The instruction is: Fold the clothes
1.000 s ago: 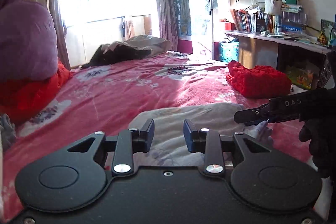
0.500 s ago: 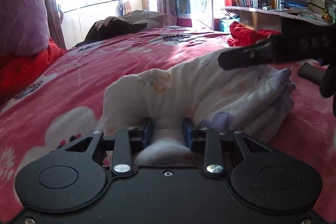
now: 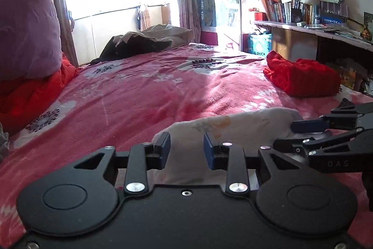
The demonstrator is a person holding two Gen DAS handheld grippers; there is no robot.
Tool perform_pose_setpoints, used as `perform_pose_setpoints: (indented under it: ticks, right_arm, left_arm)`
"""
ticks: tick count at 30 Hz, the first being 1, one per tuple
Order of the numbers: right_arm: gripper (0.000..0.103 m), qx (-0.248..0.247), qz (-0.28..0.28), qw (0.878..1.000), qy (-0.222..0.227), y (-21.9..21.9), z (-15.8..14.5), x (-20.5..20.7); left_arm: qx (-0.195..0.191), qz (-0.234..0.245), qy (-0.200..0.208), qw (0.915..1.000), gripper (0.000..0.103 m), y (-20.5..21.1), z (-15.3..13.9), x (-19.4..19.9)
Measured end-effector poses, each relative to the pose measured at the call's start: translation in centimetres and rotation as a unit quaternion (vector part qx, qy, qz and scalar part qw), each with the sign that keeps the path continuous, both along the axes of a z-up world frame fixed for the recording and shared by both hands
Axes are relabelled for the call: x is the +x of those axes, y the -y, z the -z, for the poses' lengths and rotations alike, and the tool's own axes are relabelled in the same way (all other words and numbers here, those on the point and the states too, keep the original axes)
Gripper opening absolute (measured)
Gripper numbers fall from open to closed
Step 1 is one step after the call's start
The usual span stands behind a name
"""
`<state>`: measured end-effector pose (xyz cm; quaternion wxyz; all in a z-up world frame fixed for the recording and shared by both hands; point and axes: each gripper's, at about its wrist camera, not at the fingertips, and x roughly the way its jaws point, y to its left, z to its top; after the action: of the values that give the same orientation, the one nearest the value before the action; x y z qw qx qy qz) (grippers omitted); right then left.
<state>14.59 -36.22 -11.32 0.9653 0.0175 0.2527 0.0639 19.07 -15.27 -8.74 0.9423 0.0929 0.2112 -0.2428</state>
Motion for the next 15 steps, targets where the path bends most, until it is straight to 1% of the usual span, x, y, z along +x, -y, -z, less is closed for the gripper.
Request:
perform_pose_setpoints:
  ticks: [1,3,5,6,9,11,13,15]
  right_arm:
    - [0.047,0.002,0.001,1.000,-0.002,0.0,0.0,0.0]
    - [0.047,0.016,0.002,1.000,-0.008,0.4,0.1,0.2]
    - [0.047,0.030,0.000,0.999,-0.021,0.9,0.6,0.7]
    - [0.047,0.038,0.000,0.999,-0.028,1.1,0.8,1.0]
    - [0.047,0.030,-0.001,0.999,-0.030,0.9,1.3,1.3]
    - [0.047,0.040,-0.001,0.999,-0.032,1.1,1.6,1.4]
    - [0.048,0.045,0.000,0.998,-0.032,1.2,1.7,1.4]
    - [0.049,0.042,-0.002,0.999,-0.022,0.9,1.3,0.9]
  left_arm:
    - [0.003,0.000,-0.007,1.0000,0.030,0.3,0.8,0.3]
    - [0.022,-0.007,-0.025,0.9994,0.033,1.1,3.1,1.0]
    - [0.023,-0.009,-0.019,0.9995,0.033,1.3,4.2,1.2]
    - [0.023,-0.008,-0.018,0.9995,0.034,1.3,4.4,1.3]
    - [0.030,-0.004,-0.014,0.9994,0.034,1.3,4.8,1.5]
    - [0.036,-0.003,-0.013,0.9993,0.034,1.4,4.7,1.4]
    - [0.048,-0.004,-0.010,0.9988,0.034,1.6,4.4,1.1]
    - [0.070,0.001,-0.008,0.9975,0.034,1.9,3.6,0.6]
